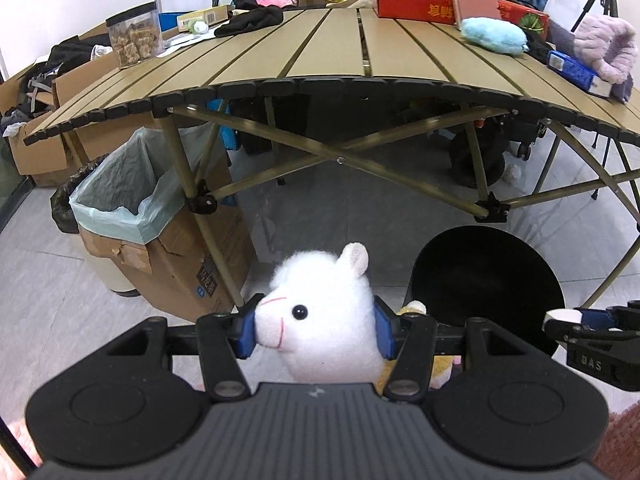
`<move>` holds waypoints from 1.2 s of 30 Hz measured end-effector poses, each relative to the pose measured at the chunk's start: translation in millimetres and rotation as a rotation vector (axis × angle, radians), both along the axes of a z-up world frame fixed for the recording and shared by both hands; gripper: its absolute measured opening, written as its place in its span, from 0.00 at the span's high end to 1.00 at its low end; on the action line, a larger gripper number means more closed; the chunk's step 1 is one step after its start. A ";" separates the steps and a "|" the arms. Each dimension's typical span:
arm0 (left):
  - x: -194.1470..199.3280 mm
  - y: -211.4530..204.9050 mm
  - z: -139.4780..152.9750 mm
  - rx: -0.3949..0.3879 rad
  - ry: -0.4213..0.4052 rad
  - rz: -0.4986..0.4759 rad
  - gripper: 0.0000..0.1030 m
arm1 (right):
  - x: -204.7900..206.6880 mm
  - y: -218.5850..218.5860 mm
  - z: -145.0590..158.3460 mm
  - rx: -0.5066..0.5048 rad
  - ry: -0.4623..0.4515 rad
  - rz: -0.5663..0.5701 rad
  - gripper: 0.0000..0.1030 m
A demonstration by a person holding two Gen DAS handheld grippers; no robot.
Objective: Collect trash
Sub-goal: 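Carry the alpaca with the left tool while the right tool carries the wedge to the bin, then open the right gripper over the black bin to drop the foam wedge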
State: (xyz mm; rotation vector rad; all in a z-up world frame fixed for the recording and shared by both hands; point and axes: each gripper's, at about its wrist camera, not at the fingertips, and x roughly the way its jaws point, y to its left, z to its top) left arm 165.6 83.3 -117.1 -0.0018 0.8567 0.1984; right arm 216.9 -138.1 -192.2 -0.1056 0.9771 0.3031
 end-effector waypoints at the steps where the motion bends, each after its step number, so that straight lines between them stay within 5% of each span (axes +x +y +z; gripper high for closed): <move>1: 1.5 1.1 -0.2 -0.002 0.000 0.002 0.46 | 4.0 2.8 -0.5 0.000 0.001 0.001 0.70; 27: 35.3 8.4 -20.2 0.046 0.068 0.033 0.46 | 71.6 47.5 -41.2 -0.041 0.150 -0.009 0.66; 28: 35.5 8.2 -21.1 0.047 0.072 0.033 0.46 | 71.2 47.8 -41.6 -0.046 0.152 -0.008 0.62; 31: 35.3 6.9 -22.6 0.051 0.078 0.032 0.46 | 70.7 47.2 -41.7 -0.064 0.156 -0.006 0.22; 36: 35.4 4.3 -23.8 0.060 0.081 0.031 0.46 | 71.2 43.0 -40.8 -0.076 0.161 -0.016 0.00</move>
